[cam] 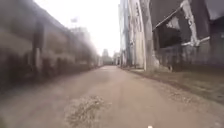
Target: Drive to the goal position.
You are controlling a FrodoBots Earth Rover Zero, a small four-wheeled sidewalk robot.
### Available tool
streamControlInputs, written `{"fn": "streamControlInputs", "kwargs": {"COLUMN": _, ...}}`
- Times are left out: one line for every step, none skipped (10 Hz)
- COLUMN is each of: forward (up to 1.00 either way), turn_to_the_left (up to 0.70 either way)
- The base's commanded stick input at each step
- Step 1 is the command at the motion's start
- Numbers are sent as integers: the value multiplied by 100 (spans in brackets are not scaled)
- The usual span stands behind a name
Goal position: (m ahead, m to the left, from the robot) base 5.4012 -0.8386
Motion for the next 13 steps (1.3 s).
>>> {"fn": "streamControlInputs", "kwargs": {"forward": 100, "turn_to_the_left": 1}}
{"fn": "streamControlInputs", "kwargs": {"forward": 100, "turn_to_the_left": 1}}
{"fn": "streamControlInputs", "kwargs": {"forward": 100, "turn_to_the_left": 1}}
{"fn": "streamControlInputs", "kwargs": {"forward": 100, "turn_to_the_left": 1}}
{"fn": "streamControlInputs", "kwargs": {"forward": 100, "turn_to_the_left": 1}}
{"fn": "streamControlInputs", "kwargs": {"forward": 100, "turn_to_the_left": 1}}
{"fn": "streamControlInputs", "kwargs": {"forward": 100, "turn_to_the_left": 1}}
{"fn": "streamControlInputs", "kwargs": {"forward": 100, "turn_to_the_left": 1}}
{"fn": "streamControlInputs", "kwargs": {"forward": 100, "turn_to_the_left": 1}}
{"fn": "streamControlInputs", "kwargs": {"forward": 100, "turn_to_the_left": 3}}
{"fn": "streamControlInputs", "kwargs": {"forward": 100, "turn_to_the_left": 4}}
{"fn": "streamControlInputs", "kwargs": {"forward": 100, "turn_to_the_left": 4}}
{"fn": "streamControlInputs", "kwargs": {"forward": 100, "turn_to_the_left": 4}}
